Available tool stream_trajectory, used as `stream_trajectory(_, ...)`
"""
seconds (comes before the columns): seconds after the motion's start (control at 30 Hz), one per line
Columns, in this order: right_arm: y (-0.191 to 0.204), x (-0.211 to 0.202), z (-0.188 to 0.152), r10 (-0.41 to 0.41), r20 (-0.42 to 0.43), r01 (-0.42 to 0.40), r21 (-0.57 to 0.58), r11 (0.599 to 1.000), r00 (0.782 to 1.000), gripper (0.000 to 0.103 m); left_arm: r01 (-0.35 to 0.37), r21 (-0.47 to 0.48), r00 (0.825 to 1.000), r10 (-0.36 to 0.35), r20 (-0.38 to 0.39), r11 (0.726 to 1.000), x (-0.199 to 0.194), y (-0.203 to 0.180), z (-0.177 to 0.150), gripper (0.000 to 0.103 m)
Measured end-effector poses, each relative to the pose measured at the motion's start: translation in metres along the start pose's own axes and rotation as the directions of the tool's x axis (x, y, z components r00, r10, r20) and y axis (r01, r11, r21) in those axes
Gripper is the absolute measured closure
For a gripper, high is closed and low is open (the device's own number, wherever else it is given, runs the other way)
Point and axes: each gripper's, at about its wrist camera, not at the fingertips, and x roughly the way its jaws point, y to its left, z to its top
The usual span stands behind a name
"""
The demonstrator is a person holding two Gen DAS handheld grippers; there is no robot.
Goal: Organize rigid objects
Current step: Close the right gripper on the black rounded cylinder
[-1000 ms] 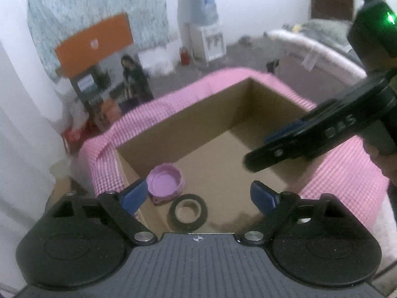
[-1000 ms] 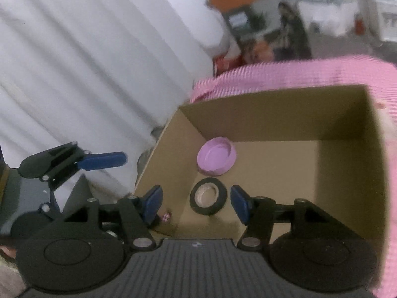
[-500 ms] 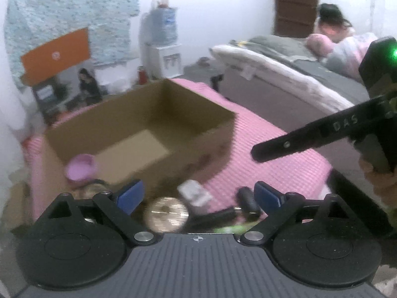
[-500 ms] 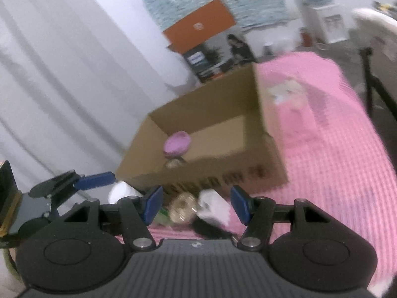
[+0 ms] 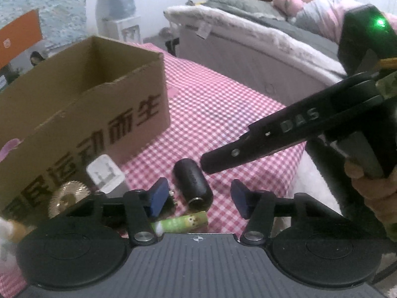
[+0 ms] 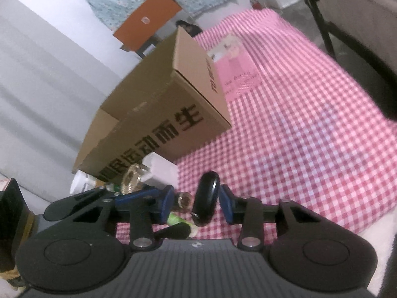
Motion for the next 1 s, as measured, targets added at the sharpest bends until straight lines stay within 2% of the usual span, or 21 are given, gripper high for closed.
stream_trajectory(0.23, -0.012, 0.027, 0.0, 0.005, -0.062, -0.003, 0.04, 0.999, 0.998, 0.071, 0.0, 0.03, 0.998, 0.002, -0.068, 1.0, 0.019, -0.008, 0.0, 0.057)
stream_trajectory(0.6, -0.019, 0.041, 0.011, 0.039, -0.081, -0.035, 0.051, 0.998, 0.996, 0.074, -0.017, 0.025, 0.993, 0.019, -0.114, 1.0, 0.035, -0.009, 0.008, 0.057)
stream_trajectory(0.77, -0.021, 0.041, 0.016, 0.06, -0.084, -0.055, 0.057, 0.997, 0.995, 0.073, -0.001, -0.01, 0.994, 0.0, -0.111, 1.0, 0.038, -0.003, 0.01, 0.057)
stream_trajectory(0.87, -0.023, 0.041, 0.019, 0.101, -0.079, -0.095, 0.078, 0.992, 0.992, 0.073, 0.002, -0.015, 0.995, -0.003, -0.102, 1.0, 0.038, -0.001, 0.01, 0.06)
stream_trajectory(1.0, -0.022, 0.043, 0.022, 0.083, -0.068, -0.079, 0.062, 0.995, 0.994, 0.073, -0.005, -0.019, 0.996, 0.003, -0.092, 1.0, 0.037, 0.0, 0.01, 0.067)
